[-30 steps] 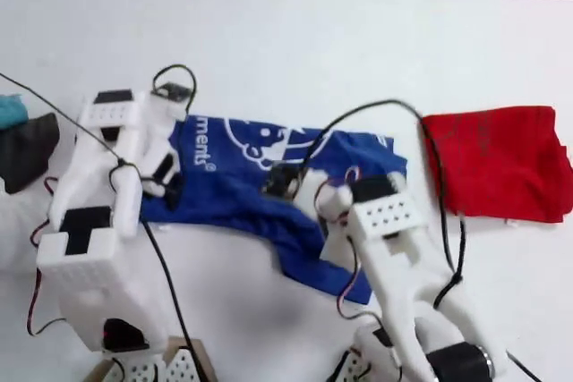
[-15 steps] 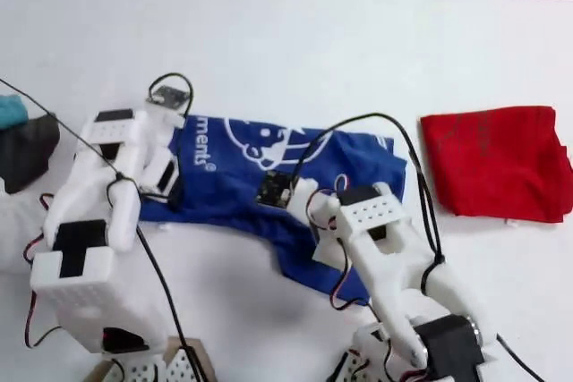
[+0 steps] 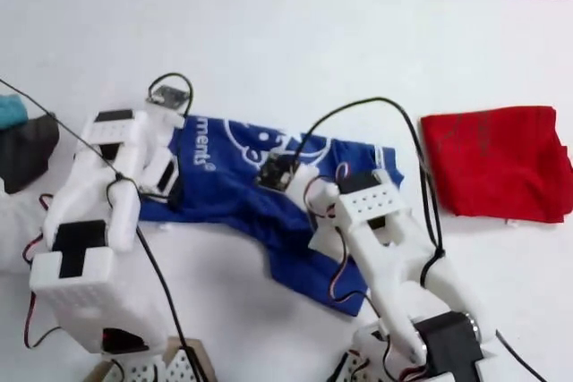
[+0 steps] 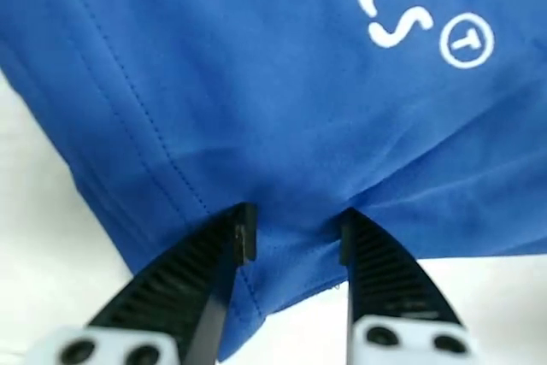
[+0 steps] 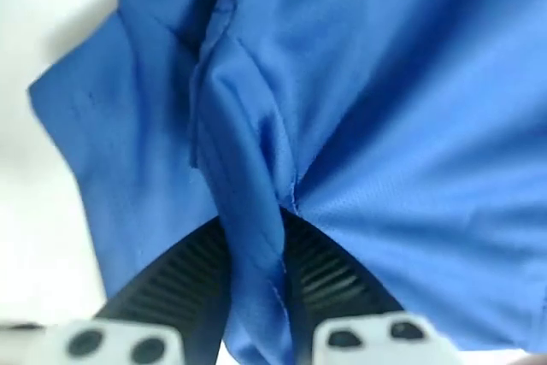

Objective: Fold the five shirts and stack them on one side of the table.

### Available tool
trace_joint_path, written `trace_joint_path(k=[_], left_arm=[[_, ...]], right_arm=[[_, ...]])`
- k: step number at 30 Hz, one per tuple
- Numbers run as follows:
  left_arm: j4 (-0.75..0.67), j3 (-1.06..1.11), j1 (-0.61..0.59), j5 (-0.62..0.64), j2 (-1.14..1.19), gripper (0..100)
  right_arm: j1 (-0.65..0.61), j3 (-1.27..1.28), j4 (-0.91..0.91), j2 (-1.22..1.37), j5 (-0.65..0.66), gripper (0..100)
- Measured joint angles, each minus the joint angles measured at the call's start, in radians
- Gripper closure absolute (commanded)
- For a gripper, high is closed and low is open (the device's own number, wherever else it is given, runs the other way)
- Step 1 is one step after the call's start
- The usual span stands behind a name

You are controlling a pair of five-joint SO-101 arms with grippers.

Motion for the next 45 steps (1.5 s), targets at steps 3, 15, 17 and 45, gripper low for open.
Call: trace_joint_path(k=[3,15,17,45], left_arm=[[0.0,0.0,0.0,0.0,0.0,82],[0.0,0.0,0.008,0.0,0.0,82],[0.0,0.0,0.008,0.0,0.0,82],[-0.002,0.0,0.008,0.0,0.0,82]], right_arm=[[-0.002,-0.026,0.051,0.0,0.0,86.4],[-0.112,-0.028,0.112,0.0,-0.015,84.0],[-0.137,-0.028,0.112,0.0,-0.043,84.1],[-0.184,-0.127,0.259,-0.187,-0.064,97.6]])
